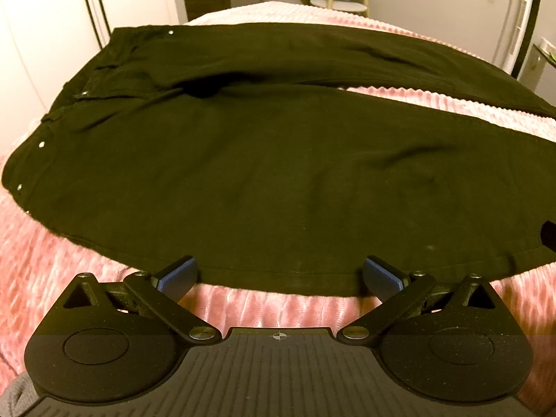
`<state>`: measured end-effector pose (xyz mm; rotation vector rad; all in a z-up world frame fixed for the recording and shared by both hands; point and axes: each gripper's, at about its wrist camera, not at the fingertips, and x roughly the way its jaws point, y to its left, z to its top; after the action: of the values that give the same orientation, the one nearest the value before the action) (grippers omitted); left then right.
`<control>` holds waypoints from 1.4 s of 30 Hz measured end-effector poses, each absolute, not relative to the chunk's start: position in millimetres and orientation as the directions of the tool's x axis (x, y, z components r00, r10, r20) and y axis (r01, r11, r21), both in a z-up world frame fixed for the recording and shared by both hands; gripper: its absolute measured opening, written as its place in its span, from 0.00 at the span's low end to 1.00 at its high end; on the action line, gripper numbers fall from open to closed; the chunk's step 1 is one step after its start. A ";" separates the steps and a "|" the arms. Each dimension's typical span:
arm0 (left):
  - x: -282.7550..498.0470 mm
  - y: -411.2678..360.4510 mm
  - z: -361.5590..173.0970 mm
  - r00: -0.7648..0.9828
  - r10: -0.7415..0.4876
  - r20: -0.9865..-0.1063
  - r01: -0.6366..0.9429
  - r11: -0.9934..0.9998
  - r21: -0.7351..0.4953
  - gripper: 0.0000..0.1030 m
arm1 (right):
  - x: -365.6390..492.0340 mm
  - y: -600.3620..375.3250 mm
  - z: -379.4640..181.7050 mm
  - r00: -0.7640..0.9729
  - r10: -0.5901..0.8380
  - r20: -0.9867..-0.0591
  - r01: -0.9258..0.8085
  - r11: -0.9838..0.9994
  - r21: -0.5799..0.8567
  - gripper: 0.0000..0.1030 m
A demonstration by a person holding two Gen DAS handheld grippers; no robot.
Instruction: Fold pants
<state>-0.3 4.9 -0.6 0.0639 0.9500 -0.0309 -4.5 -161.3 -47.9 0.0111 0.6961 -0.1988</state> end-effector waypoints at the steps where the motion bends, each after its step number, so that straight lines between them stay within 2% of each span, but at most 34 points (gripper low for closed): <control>1: -0.2 5.3 -0.9 0.580 0.002 -0.814 0.053 0.998 0.040 1.00 | -4.4 -161.5 -48.0 0.749 -0.179 -0.638 0.187 0.981 -0.055 0.96; 42: 0.6 8.9 -0.5 0.567 -0.006 -0.824 0.038 0.999 0.019 1.00 | -4.8 -161.3 -47.5 0.746 -0.183 -0.640 0.198 0.979 -0.049 0.96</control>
<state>0.6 8.9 -0.5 0.0360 0.9680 -0.0259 -4.8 -161.3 -47.5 0.0230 0.6983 -0.2085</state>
